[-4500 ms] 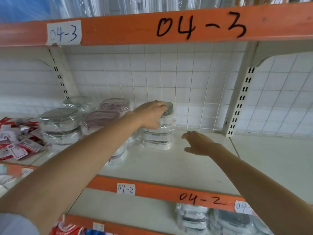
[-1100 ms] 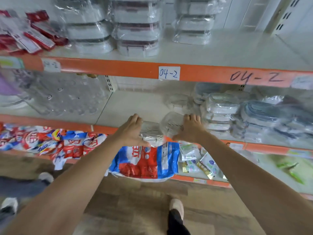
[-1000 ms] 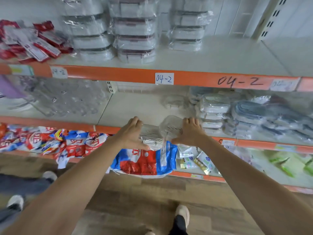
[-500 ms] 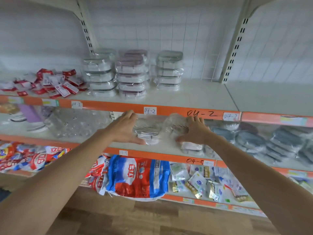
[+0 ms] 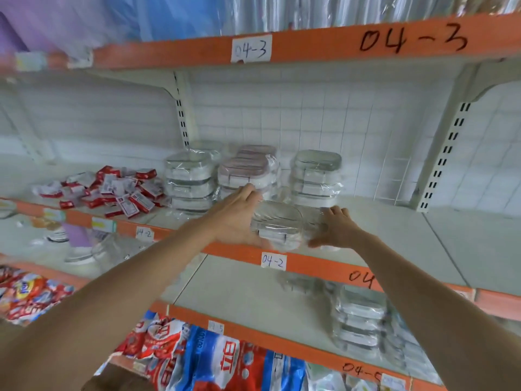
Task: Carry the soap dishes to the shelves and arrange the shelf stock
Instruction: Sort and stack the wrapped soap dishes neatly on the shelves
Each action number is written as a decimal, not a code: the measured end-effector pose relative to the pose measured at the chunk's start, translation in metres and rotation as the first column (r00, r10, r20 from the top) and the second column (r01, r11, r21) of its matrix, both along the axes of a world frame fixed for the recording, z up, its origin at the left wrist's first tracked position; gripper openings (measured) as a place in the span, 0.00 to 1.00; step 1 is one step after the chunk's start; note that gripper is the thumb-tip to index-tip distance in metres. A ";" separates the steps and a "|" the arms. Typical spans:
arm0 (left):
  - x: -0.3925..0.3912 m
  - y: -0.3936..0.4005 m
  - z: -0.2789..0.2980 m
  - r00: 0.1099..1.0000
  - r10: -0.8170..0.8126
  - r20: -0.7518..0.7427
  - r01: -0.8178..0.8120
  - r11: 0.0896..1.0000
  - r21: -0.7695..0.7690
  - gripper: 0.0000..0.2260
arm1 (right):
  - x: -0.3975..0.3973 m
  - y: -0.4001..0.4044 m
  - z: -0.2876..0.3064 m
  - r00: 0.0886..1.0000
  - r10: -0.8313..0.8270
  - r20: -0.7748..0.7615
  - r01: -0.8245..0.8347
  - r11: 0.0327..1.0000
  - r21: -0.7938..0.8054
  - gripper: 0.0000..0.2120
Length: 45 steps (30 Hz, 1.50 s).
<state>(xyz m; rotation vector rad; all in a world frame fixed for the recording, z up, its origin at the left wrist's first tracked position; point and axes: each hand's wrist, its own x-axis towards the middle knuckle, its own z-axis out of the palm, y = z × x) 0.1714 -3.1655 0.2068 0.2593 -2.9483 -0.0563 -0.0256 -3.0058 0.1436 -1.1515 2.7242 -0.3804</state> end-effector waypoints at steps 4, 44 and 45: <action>-0.029 -0.003 0.007 0.999 -0.012 0.033 0.011 1.000 0.005 0.47 | -0.016 -0.008 -0.019 0.993 0.049 0.103 -0.054 0.997 0.047 0.48; -0.153 0.010 -0.032 0.952 -0.066 0.300 0.098 0.991 -0.093 0.50 | -0.116 -0.011 0.099 0.997 0.059 0.046 -0.041 0.944 -0.326 0.34; -0.153 0.012 -0.032 0.954 -0.079 0.290 0.111 0.990 -0.093 0.49 | -0.114 -0.018 0.105 0.996 0.085 0.022 -0.074 0.953 -0.293 0.35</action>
